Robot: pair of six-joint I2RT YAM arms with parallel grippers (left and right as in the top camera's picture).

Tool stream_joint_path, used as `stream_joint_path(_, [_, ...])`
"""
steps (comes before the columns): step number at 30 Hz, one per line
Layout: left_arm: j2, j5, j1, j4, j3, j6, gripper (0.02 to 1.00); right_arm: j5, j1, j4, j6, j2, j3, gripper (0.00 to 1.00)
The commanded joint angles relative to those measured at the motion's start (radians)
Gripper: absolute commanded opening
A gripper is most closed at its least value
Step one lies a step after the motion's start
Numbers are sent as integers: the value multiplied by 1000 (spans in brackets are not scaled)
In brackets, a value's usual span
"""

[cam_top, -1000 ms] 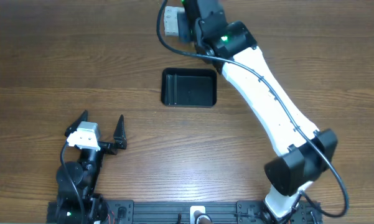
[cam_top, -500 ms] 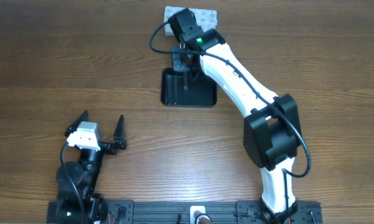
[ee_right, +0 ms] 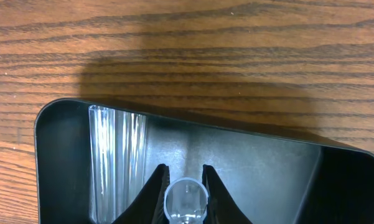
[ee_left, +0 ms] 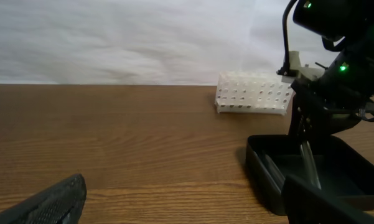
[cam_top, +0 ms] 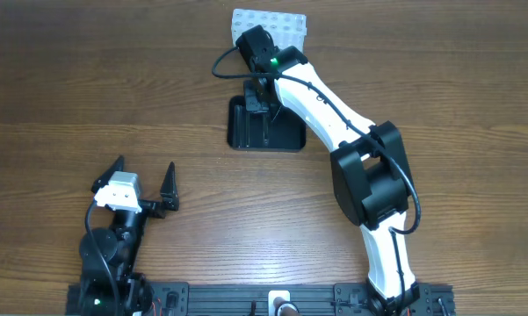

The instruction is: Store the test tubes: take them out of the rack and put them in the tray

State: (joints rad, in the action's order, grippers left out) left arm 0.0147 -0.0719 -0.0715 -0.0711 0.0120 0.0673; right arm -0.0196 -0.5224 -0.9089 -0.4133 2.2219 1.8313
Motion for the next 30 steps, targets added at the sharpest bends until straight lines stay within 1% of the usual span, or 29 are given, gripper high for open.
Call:
stream_joint_path(1, [-9, -6, 5, -1, -6, -15, 1000, 4, 11, 0, -13, 69, -9, 150])
stream_joint_path(6, [-9, -6, 5, -1, -6, -15, 1000, 4, 11, 1, -13, 65, -6, 275])
stream_joint_path(8, [-9, -6, 5, -1, -6, -15, 998, 4, 11, 1, -10, 47, -4, 297])
stream_joint_path(10, [-9, -6, 5, -1, -6, -15, 998, 5, 11, 1, 7, 10, -4, 316])
stream_joint_path(14, [-9, -6, 5, -1, -6, -15, 998, 4, 8, 12, 57, -119, -4, 402])
stream_joint_path(17, [-9, -6, 5, -1, -6, -15, 1000, -6, 11, 27, 102, -230, -4, 538])
stream_joint_path(19, [-9, -6, 5, -1, -6, -15, 1000, -40, 20, 40, 116, -302, -4, 597])
stream_joint_path(22, [-9, -6, 5, -1, -6, -15, 1000, -132, 47, 71, 120, -376, -5, 706])
stream_joint_path(25, [-9, -6, 5, -1, -6, -15, 1000, -193, 83, 131, 180, -392, -5, 768])
stream_joint_path(27, [-9, -6, 5, -1, -6, -15, 1000, -213, 105, 174, 200, -379, -7, 809])
stream_joint_path(30, [-9, -6, 5, -1, -6, -15, 998, -218, 129, 243, 214, -330, -8, 884])
